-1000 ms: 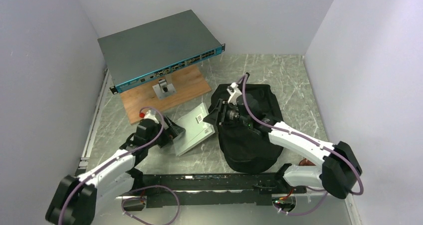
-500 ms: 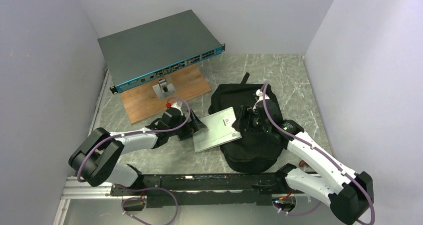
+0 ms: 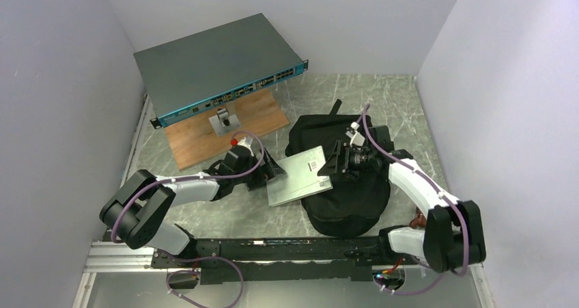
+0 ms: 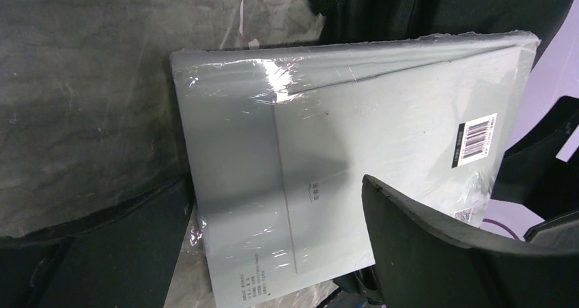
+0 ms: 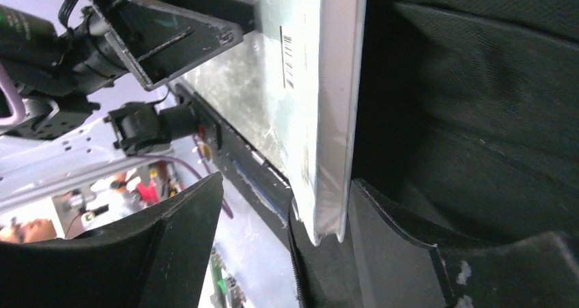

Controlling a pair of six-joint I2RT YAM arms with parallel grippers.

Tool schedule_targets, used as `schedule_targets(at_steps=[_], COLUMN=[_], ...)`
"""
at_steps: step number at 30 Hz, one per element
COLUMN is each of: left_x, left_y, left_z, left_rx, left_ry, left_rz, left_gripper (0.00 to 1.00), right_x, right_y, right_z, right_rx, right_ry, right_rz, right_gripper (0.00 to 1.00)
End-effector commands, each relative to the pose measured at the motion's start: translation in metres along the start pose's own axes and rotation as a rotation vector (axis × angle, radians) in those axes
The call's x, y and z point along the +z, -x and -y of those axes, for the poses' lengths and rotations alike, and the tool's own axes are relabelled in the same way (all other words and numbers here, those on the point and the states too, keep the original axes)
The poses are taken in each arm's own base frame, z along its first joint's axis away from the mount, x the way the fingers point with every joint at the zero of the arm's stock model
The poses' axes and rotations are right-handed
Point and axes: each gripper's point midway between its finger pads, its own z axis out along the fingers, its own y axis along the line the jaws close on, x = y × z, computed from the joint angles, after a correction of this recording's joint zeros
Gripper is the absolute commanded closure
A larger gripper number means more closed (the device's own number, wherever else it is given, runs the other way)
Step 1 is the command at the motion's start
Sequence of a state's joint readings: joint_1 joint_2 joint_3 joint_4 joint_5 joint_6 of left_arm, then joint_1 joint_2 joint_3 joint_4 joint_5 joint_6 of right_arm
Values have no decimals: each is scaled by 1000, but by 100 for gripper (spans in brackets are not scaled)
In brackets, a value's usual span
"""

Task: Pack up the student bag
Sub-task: Pick up the book from the center of the board.

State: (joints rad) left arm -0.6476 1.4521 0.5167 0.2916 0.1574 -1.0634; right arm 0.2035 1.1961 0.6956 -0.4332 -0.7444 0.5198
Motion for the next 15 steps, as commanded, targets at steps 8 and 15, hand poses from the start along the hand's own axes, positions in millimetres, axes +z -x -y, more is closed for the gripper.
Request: schedule_targets(at_steps=[8, 15], left_x=[8, 12], left_y=[3, 7], left_z=[17, 14], left_rx=[139, 245], left_ry=[-59, -31], left_rz=[-17, -22], left_gripper=[2, 1], right_x=[25, 35], right_y=[8, 17], right_z=[-14, -13], right_rx=[13, -10], right_ry=[223, 284], right_rz=[-137, -176], right_gripper=[39, 43])
